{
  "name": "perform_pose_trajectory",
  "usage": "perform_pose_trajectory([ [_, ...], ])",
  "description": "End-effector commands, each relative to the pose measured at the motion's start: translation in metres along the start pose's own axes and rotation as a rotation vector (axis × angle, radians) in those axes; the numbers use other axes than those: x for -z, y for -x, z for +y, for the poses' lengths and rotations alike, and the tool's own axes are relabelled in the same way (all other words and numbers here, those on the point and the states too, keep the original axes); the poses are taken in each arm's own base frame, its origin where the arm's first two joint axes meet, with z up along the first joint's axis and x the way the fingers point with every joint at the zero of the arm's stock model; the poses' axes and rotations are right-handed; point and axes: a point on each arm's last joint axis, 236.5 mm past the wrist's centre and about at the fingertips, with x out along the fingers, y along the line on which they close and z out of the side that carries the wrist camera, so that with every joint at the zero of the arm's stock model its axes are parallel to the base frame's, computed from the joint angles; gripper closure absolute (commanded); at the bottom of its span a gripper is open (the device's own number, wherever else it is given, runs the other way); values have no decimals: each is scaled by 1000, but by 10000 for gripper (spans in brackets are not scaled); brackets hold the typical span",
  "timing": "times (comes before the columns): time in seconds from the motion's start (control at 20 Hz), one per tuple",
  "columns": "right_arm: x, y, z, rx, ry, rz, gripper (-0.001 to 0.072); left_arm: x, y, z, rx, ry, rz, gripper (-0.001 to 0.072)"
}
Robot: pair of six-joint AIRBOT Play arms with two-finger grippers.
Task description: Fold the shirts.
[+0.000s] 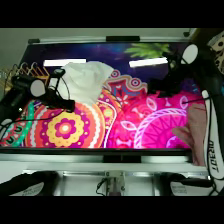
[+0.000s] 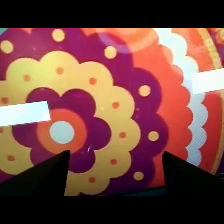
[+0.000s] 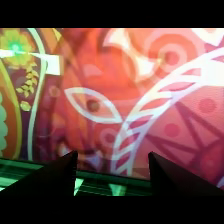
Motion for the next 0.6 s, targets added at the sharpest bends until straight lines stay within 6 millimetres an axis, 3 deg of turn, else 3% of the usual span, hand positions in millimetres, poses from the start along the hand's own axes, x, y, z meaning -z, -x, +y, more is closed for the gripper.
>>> perform_pose_trajectory([
  [0.0, 0, 0, 0, -1, 1, -1, 165, 0, 0, 0, 0, 0, 2, 34],
  [0.55, -1, 0, 1, -2, -1, -6, 165, 0, 0, 0, 0, 0, 1, 34],
])
